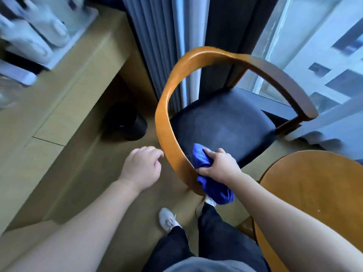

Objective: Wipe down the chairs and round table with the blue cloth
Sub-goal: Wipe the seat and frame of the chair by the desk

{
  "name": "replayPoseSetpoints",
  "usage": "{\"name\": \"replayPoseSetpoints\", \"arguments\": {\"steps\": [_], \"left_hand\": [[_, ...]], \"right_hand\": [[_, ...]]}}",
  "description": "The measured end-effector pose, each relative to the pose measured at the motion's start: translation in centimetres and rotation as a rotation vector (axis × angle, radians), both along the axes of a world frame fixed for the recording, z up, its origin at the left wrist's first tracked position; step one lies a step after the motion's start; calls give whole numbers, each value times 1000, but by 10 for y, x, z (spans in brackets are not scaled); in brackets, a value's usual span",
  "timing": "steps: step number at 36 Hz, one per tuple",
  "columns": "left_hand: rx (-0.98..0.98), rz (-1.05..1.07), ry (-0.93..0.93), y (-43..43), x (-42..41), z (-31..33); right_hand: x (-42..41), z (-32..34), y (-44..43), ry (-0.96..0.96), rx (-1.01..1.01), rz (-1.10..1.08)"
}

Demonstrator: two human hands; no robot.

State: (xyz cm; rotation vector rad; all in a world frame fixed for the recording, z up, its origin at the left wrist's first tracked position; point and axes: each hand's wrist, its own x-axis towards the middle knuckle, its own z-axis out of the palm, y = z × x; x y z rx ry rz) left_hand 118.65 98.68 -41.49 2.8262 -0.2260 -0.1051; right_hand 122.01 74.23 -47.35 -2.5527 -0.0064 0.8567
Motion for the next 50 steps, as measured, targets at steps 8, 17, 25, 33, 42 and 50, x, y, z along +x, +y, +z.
{"name": "replayPoseSetpoints", "arguments": {"steps": [8,17,25,33,42,50], "left_hand": [[-6,33,12,17,-47,-6],[-33,102,91,13,-76,-20],[-28,167,121,8,-70,-28],[-56,192,143,0,-62,-34],[-81,201,178,-3,-53,-40],[-75,204,164,15,-43,-43]], "right_hand": [[-38,-9,43,-104,-56,355],[-29,-35,27,-94,6,396],[-3,-30,5,-159,371,26],[23,-42,22,34,141,266],[-32,-35,62,-253,-290,299],[-46,-60,71,-23,-302,199]]}}
